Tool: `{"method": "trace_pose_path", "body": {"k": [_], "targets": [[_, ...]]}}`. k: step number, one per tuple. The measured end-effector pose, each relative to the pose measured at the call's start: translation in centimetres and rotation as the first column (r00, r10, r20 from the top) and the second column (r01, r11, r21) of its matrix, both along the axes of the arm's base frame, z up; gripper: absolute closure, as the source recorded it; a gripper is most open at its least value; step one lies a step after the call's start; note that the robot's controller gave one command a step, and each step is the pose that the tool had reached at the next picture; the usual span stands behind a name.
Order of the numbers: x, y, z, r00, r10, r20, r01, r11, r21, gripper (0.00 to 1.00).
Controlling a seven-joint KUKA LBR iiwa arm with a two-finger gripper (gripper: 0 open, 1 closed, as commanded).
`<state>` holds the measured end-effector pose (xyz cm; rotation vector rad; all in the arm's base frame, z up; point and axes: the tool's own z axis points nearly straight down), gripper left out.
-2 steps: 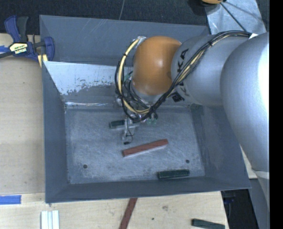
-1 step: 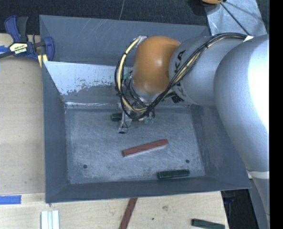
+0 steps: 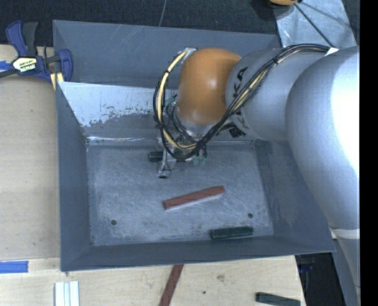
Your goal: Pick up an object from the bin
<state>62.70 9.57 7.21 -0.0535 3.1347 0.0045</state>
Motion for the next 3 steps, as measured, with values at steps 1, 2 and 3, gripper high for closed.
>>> {"method": "trace_pose_path", "body": {"k": [1, 2, 3], "targets": [[0.0, -0.01, 0.09, 1.0, 0.0, 0.0, 0.0, 1.0, 0.0, 1.0], [0.01, -0.06, 0.34, 1.0, -0.001, -0.001, 0.001, 1.0, -0.001, 1.0], [-0.04, -0.08, 0.84, 1.0, -0.001, -0.004, 0.001, 1.0, -0.002, 1.0]]}}
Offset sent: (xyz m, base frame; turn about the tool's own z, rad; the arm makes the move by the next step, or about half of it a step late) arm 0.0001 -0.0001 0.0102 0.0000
